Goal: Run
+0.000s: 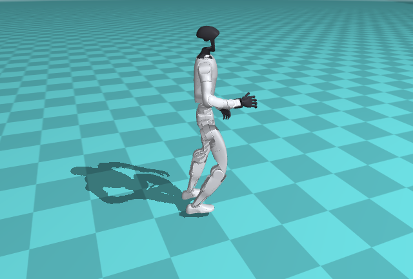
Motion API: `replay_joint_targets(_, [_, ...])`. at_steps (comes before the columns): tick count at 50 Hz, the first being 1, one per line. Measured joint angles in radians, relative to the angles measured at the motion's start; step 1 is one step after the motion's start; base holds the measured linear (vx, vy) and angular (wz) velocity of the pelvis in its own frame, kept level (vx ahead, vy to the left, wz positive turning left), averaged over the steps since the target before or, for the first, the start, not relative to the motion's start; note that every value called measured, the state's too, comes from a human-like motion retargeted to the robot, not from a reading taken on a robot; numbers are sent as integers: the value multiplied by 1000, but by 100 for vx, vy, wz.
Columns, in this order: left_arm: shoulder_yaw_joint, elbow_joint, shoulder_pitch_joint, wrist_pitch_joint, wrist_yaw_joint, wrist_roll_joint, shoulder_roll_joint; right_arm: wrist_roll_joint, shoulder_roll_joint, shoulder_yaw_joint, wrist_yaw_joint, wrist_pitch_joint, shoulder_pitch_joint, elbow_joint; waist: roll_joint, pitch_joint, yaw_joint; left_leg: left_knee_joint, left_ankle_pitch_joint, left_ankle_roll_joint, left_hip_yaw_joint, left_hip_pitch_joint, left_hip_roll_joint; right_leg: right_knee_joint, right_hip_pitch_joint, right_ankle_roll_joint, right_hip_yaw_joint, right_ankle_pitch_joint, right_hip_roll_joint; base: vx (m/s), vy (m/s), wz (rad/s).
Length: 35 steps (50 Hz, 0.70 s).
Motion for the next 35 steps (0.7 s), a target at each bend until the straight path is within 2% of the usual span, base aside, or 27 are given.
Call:
replay_joint_targets(7, [-20, -54, 13, -22, -12, -17, 30, -4, -20, 39, 8, -15, -51, -40, -15, -17, -22, 75, -34, 3, 19, -60, -15, 32, -40, 4, 14, -22, -22, 0, 0, 0])
replay_joint_targets(16, [-30, -228, -50, -44, 8, -8, 101, -74, -58, 84, 12, -19, -98, -56, 17, -45, -59, 161, -80, 1, 48, -121, 3, 35, -67, -8, 26, -28, -9, 0, 0, 0])
replay_joint_targets(28, [-103, -394, -236, -84, 72, 82, 159, -178, -124, 112, -18, -55, -86, -61, 98, -40, -137, 374, -201, 8, 102, -233, 77, 45, -96, -14, 29, -31, 37, 0, 1, -1])
replay_joint_targets(30, [-117, -405, -287, -95, 103, 94, 164, -184, -151, 85, -46, -63, -95, -90, 172, -42, -126, 421, -237, 10, 102, -302, 145, -41, -110, -24, 11, 12, 101, 3, 8, -17])
replay_joint_targets(35, [-121, -447, -290, -119, 156, 128, 178, -208, -175, 58, -127, -77, -90, -153, 181, -4, -135, 557, -296, 35, 121, -375, 171, 37, -165, -22, 24, -12, 108, -3, 8, -14])
